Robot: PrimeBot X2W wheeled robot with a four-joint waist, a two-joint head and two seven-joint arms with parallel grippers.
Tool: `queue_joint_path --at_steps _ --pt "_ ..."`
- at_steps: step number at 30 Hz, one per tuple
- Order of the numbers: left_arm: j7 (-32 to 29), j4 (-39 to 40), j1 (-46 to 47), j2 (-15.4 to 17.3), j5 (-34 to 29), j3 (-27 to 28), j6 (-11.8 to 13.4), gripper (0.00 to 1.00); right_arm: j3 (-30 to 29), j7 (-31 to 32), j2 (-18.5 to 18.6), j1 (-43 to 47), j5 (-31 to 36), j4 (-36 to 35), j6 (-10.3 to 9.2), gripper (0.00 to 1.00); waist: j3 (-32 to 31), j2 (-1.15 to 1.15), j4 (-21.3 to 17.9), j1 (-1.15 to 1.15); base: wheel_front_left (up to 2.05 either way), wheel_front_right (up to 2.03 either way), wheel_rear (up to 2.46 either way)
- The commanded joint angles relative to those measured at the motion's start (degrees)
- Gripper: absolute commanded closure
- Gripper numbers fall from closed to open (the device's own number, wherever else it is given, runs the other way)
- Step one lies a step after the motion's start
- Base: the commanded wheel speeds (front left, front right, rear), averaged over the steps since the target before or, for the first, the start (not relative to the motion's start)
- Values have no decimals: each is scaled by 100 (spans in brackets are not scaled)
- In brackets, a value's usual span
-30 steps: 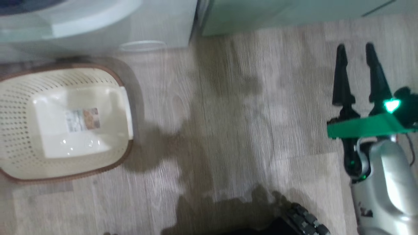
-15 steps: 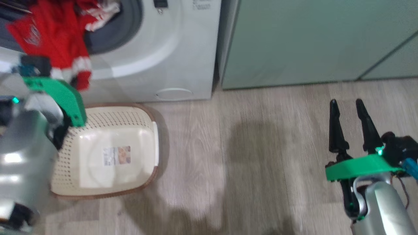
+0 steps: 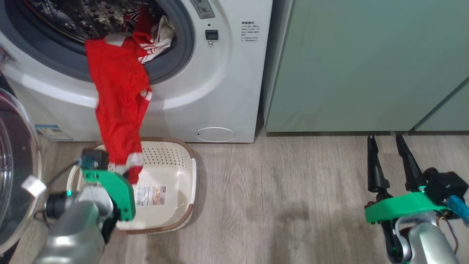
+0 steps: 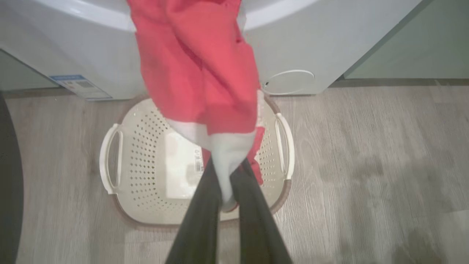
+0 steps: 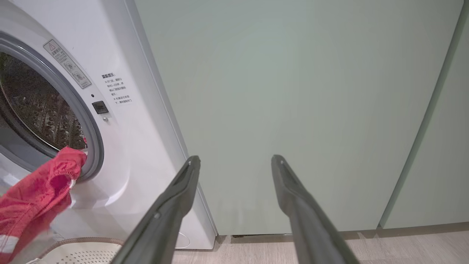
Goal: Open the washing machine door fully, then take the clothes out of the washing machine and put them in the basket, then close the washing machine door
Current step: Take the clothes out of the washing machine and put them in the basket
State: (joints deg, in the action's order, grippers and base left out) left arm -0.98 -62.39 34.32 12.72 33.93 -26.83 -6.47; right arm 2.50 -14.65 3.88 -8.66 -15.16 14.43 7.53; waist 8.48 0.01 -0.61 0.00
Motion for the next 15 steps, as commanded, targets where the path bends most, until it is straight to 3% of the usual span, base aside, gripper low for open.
queue_joint_path --at_steps 1,15 --pt "32 22 76 127 78 117 26 100 135 -35 87 -5 -10 -186 -4 0 -5 -1 15 0 0 0 0" --pt "-486 -790 27 -62 591 203 -83 100 171 -35 191 -361 -1 -334 -4 0 840 -1 -260 0 0 0 0"
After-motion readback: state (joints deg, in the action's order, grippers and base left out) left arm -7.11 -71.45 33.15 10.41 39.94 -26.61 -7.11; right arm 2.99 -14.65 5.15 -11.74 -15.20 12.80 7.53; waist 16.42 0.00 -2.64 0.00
